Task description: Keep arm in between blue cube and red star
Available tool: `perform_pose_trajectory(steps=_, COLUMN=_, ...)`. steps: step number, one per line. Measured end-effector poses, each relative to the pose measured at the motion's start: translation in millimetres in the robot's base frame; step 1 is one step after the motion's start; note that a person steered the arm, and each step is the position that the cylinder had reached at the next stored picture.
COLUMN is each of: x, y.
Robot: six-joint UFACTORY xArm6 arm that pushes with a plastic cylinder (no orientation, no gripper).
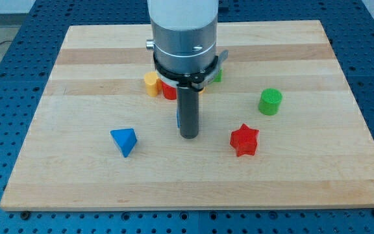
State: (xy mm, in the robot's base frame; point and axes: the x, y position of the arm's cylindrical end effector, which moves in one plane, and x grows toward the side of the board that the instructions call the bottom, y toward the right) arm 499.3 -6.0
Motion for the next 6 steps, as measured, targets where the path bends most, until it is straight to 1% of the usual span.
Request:
perform_pose_trajectory(steps=1, x=-2, y=28)
perform_pose_trajectory(steps=5, x=-51, y=28)
perform_pose_trajectory(steps=6, x=-41, y=34)
